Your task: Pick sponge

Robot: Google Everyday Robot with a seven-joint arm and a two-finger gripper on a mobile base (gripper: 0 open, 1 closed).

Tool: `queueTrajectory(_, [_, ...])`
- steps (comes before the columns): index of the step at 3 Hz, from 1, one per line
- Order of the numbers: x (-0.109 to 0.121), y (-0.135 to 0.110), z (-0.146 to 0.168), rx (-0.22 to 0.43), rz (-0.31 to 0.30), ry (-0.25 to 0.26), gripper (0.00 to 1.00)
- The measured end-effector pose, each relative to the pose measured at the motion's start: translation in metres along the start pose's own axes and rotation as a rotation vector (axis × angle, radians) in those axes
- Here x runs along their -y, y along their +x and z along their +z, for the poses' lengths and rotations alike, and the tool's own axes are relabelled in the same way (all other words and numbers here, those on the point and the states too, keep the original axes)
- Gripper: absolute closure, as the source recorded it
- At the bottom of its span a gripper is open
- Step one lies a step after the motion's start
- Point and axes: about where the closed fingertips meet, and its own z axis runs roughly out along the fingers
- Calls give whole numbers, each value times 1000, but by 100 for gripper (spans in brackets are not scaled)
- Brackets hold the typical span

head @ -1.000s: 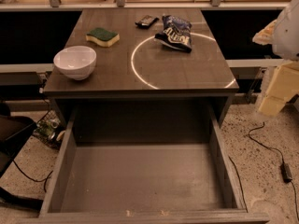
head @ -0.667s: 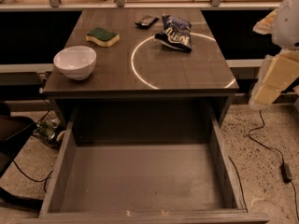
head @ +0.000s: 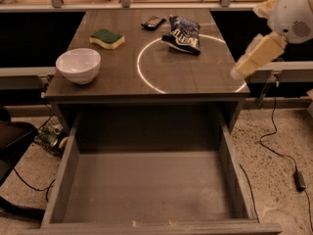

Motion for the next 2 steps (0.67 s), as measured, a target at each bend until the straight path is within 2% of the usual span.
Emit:
queueTrajectory(1, [30,-28,36,250,63,38,0])
queueTrajectory(2, [57,-62,59,407,109,114,0])
